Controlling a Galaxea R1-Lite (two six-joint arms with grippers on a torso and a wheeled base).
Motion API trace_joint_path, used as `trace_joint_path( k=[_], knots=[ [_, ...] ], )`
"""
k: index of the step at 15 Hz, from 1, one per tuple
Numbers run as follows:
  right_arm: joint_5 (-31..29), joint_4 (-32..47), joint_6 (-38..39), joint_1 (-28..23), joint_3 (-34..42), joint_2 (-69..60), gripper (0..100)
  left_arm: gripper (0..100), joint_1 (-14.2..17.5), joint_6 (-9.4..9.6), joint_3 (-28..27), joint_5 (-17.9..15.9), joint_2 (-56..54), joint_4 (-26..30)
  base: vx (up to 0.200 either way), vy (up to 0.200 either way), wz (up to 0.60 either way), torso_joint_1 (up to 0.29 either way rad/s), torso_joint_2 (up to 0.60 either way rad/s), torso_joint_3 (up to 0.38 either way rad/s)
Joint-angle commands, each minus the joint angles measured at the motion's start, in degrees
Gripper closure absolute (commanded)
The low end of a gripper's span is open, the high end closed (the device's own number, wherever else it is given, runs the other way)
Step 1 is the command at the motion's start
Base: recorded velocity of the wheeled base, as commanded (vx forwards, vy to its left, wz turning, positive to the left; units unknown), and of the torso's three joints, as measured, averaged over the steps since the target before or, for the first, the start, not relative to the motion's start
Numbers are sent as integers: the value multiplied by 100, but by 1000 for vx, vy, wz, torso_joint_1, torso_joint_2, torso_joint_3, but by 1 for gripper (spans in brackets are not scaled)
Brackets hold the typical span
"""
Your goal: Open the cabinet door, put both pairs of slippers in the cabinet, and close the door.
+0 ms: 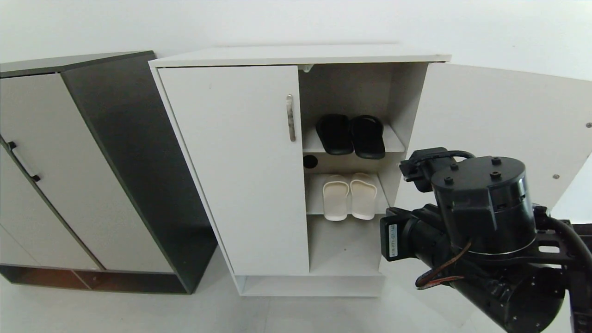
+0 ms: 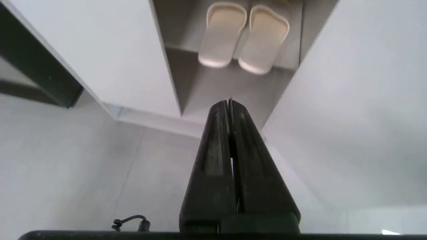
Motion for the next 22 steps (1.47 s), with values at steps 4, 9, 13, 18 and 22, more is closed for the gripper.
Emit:
trace_joint_path(
  k=[4, 9, 13, 18, 22],
  knots=[
    [8, -283, -155, 3, 196, 41, 100, 100, 1, -1, 0, 0, 7, 0, -200, 0, 0, 0, 2, 4],
    [8, -344, -164, -15, 214, 68, 100, 100, 1, -1, 0, 0, 7, 0, -40, 0, 0, 0, 0, 0],
    [8, -353, -155, -24, 223, 85, 100, 100, -8, -1, 0, 0, 7, 0, 0, 0, 0, 0, 0, 0],
    [8, -353, -155, -32, 214, 147, 100, 100, 1, -1, 0, 0, 7, 0, 0, 0, 0, 11, -147, -224],
    [8, -353, -155, -59, 214, 147, 100, 100, 1, -1, 0, 0, 7, 0, 0, 0, 0, 67, -504, -358]
  ],
)
